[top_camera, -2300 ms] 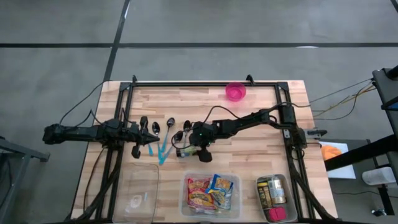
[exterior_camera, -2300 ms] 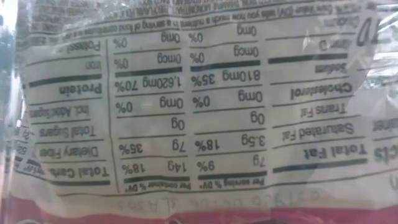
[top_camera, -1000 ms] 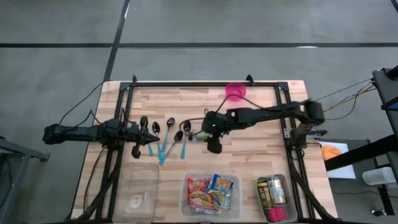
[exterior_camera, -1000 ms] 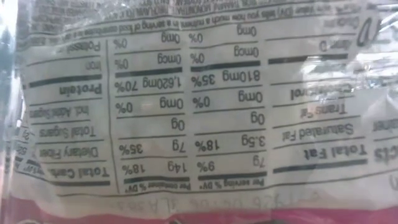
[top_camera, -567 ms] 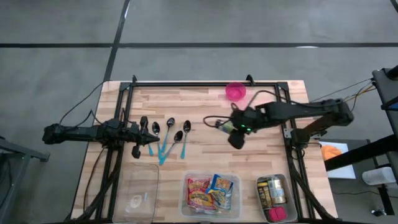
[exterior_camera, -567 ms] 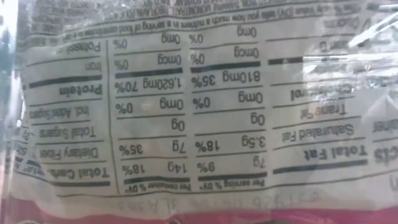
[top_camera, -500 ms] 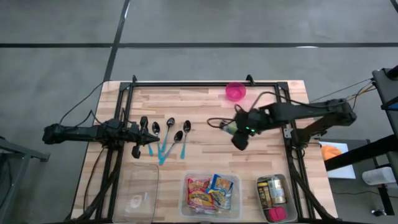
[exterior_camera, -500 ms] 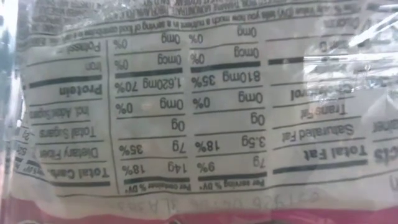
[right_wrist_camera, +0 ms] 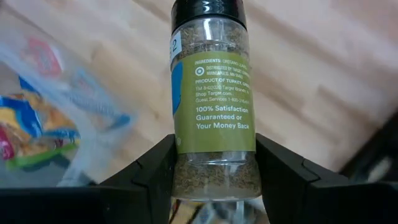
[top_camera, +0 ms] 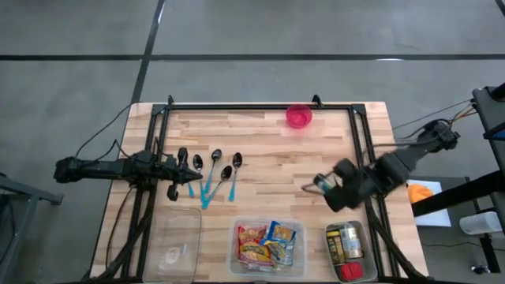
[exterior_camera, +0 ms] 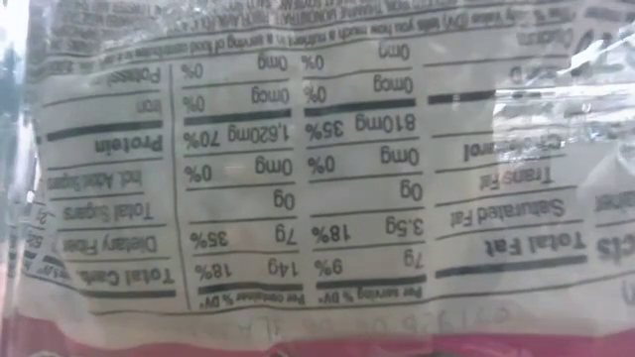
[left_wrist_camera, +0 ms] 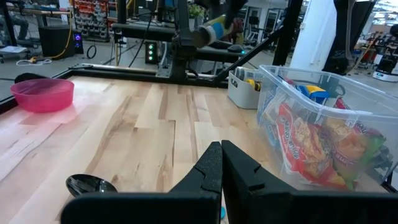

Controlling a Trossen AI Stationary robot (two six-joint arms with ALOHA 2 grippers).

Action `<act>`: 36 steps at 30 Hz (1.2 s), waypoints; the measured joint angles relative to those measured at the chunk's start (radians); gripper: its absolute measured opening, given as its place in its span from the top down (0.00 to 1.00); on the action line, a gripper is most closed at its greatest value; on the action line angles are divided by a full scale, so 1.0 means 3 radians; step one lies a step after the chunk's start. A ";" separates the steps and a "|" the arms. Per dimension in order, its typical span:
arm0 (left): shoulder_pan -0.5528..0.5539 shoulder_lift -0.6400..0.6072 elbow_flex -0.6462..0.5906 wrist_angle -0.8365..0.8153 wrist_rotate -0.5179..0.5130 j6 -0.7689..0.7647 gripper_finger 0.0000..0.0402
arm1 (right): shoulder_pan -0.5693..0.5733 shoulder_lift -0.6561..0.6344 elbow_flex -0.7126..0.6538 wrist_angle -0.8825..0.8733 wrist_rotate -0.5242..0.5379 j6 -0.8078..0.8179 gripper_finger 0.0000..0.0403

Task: Pick & Place Food Item
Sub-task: Put the green seasoning bottle into the gray bin

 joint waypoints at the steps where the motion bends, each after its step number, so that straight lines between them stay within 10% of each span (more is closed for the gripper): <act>1: 0.0000 0.0000 -0.0001 -0.0001 0.0000 0.0000 1.00 | 0.0128 0.0001 0.0000 -0.0030 0.0000 0.0187 0.56; 17: 0.0000 0.0000 0.0000 -0.0002 0.0000 0.0000 1.00 | 0.1888 0.0325 0.0000 -0.0054 0.0172 0.2496 0.56; 36: 0.0001 0.0000 -0.0001 0.0000 0.0000 0.0000 1.00 | 0.2283 0.1318 0.0585 -0.0456 -0.0627 0.2653 0.56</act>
